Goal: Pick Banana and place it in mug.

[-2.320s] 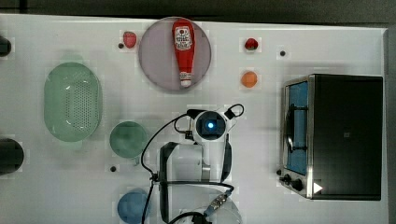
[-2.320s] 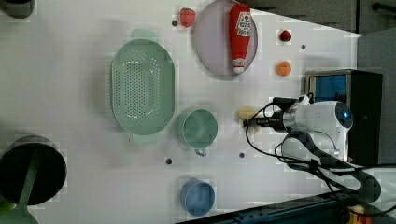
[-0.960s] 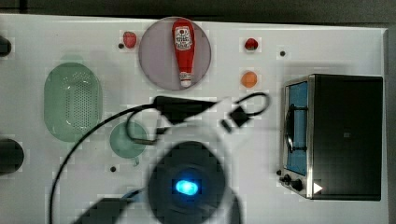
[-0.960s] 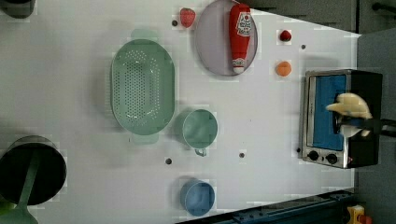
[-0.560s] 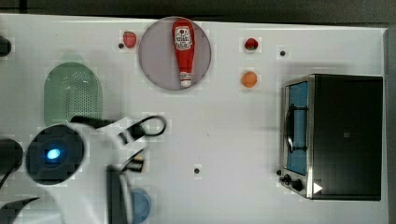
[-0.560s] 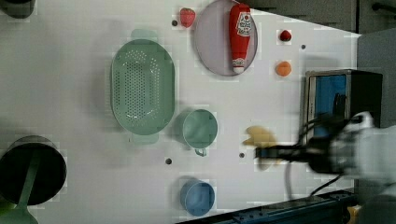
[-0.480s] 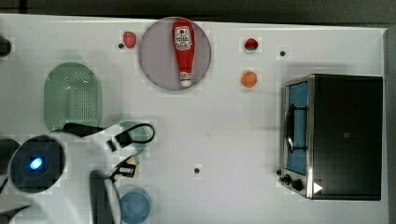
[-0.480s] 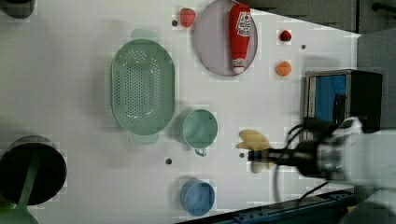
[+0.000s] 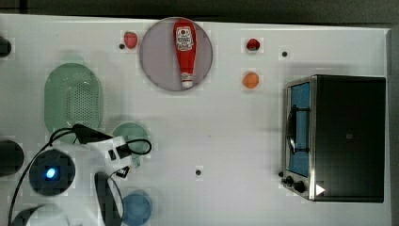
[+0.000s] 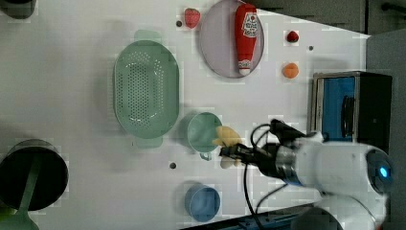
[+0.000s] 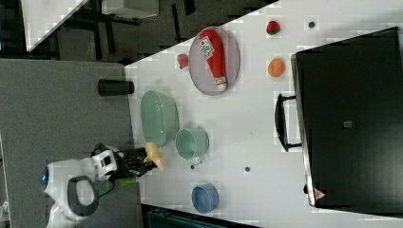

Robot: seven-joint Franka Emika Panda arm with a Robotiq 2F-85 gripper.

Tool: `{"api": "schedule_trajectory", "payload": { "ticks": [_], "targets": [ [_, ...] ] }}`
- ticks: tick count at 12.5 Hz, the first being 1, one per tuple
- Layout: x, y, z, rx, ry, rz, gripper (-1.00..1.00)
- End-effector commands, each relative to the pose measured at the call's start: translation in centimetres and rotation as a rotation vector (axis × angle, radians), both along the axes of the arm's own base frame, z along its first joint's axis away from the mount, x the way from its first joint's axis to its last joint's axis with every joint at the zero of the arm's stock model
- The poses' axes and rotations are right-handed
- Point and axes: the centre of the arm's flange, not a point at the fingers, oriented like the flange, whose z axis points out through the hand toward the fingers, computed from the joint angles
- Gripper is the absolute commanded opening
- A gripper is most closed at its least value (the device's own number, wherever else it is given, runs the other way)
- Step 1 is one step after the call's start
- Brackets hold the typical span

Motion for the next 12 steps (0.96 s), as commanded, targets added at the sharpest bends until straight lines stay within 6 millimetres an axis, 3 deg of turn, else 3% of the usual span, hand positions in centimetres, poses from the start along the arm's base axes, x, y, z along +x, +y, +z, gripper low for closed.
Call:
{"api": "schedule_trajectory", "payload": {
  "ticks": [1,4,6,10,12],
  "targets": [
    [2.3,-0.7,-2.8,0.032,-0.012,-0.105,-0.46],
    [3.2,-1.8,-4.1,-0.002,-0.030,-0.151,-0.40],
    [3.2,-2.2,-4.9,-0.016,-0.033,-0.179,-0.01],
    [3.5,-2.3,-5.4,-0.009,-0.035,-0.185,0.97],
    [4.9,-2.8,-3.5,0.017,-0.075,-0.222,1.00]
  ]
}}
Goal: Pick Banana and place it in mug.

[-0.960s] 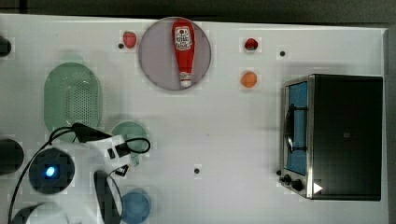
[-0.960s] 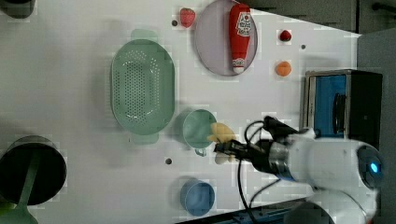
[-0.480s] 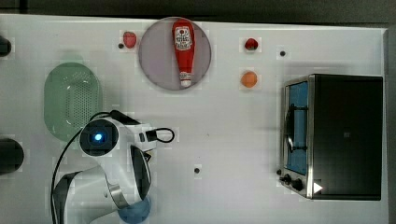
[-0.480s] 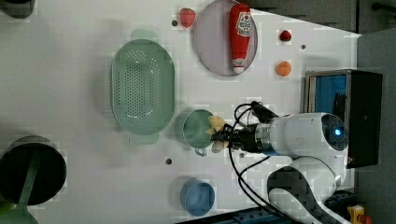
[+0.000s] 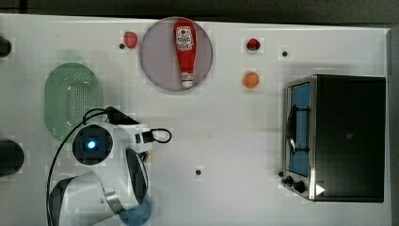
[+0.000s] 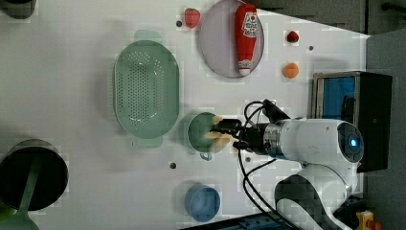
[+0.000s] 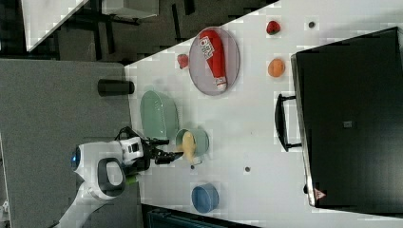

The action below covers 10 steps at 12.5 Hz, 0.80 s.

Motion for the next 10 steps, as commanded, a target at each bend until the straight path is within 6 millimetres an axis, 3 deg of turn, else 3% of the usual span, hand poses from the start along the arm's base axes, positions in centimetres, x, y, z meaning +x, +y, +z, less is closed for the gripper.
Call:
{"api": "schedule_trajectory", "payload": {
  "ticks": [1,5,7,10],
  "targets": [
    [2.8,-0.8,4.7,0.031,-0.103,-0.085,1.00],
    [5.5,-7.1,15.5,-0.005,-0.096,-0.177,1.00],
    [6.0,-10.7,21.3,-0.014,-0.087,-0.235,1.00],
    [6.1,-16.9,28.2,-0.074,-0.084,-0.310,1.00]
  ]
}}
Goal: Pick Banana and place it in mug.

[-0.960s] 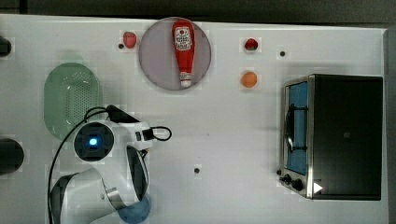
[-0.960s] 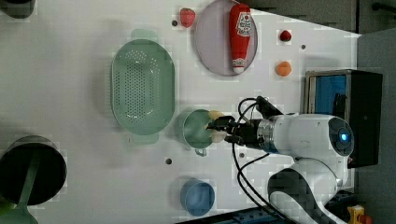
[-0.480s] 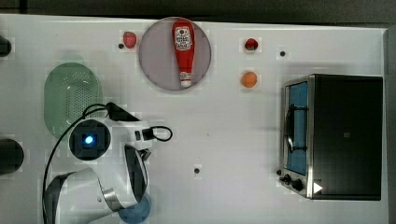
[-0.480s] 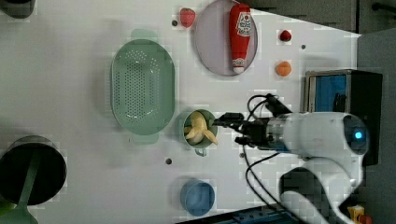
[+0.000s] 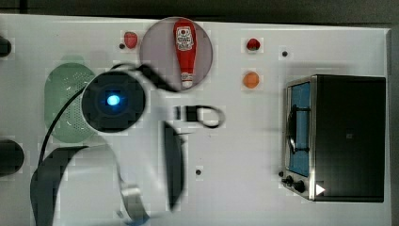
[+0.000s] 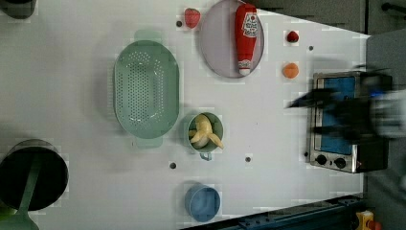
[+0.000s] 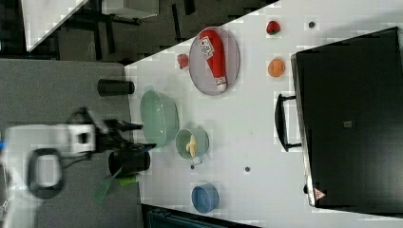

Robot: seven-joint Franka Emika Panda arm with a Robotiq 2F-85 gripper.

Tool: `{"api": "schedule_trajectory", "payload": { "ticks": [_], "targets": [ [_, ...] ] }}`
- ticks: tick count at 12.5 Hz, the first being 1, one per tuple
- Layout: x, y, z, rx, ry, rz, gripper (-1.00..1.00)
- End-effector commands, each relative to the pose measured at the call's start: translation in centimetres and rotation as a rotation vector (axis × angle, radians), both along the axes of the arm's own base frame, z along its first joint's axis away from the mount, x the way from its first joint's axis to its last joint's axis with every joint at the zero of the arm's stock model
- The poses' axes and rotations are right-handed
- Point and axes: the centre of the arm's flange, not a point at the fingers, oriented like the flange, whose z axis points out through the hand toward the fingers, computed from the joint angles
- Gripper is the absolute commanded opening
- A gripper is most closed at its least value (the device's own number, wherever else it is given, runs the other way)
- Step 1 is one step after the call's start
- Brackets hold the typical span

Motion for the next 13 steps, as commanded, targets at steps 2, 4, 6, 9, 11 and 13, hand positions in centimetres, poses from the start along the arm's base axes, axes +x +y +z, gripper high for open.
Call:
{"api": "schedule_trajectory", "payload": {
  "ticks": [2,4,6,9,11,13],
  "targets": [
    [-1.2,-8.5,9.1,0.001,-0.027,-0.159,1.00],
    [-1.5,-11.5,10.1,0.011,-0.016,-0.213,1.00],
    [-1.4,-12.4,10.4,0.014,-0.030,-0.220,1.00],
    [-1.4,-12.2,10.3,0.014,-0.030,-0.216,1.00],
    [-1.4,-12.1,10.1,0.013,-0.027,-0.214,1.00],
    [-1.4,-12.1,10.0,0.013,-0.025,-0.214,1.00]
  ]
}}
